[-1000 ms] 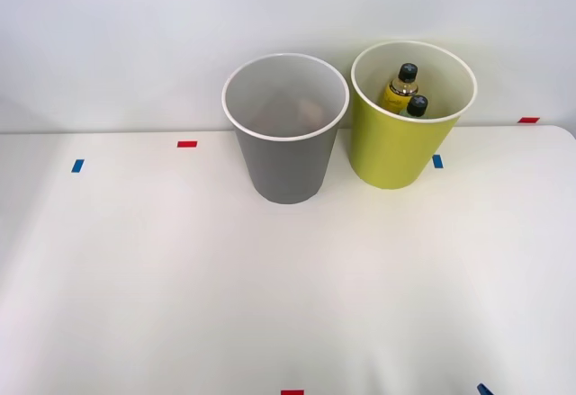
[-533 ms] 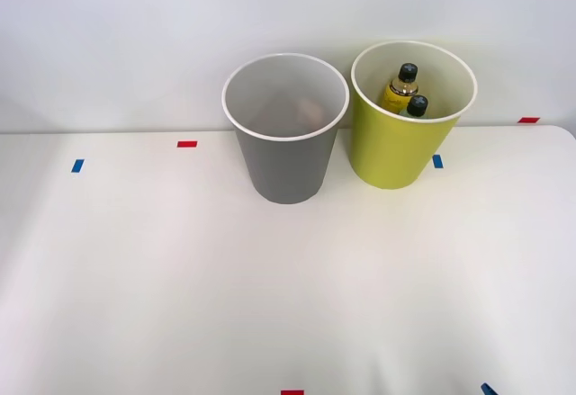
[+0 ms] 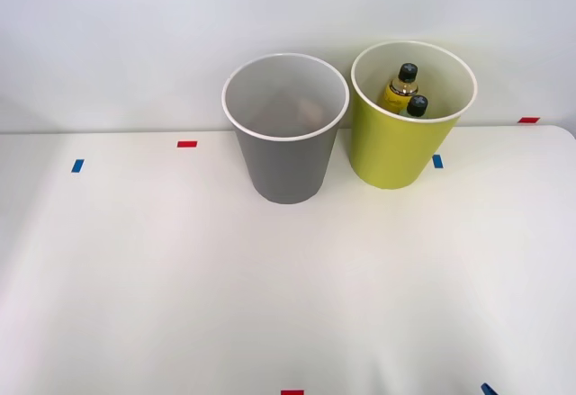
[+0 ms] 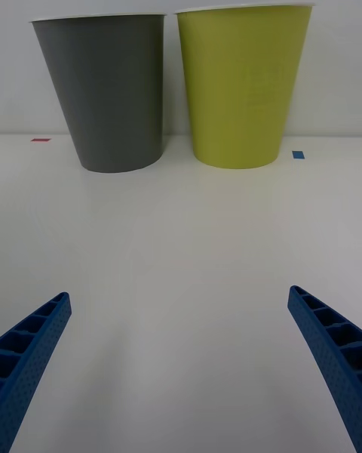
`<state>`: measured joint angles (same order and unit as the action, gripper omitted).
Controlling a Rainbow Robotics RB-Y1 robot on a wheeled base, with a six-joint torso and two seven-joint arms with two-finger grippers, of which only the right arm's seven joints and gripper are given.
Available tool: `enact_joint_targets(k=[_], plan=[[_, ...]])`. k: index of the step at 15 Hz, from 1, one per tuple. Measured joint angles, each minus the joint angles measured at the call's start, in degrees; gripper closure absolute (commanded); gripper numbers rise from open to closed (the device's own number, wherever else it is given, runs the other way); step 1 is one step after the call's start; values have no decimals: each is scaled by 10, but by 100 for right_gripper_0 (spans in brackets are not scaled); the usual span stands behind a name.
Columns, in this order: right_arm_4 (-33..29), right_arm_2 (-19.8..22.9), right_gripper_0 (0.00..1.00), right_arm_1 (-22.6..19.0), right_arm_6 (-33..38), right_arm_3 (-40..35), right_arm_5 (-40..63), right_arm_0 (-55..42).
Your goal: Put cans in the gray bin, plastic bottles in the light green bin
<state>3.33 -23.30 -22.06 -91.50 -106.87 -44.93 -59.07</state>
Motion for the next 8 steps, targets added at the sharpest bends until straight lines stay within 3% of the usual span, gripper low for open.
enact_joint_targets(k=[8], plan=[[0,0,0,0,0,0,0,0]])
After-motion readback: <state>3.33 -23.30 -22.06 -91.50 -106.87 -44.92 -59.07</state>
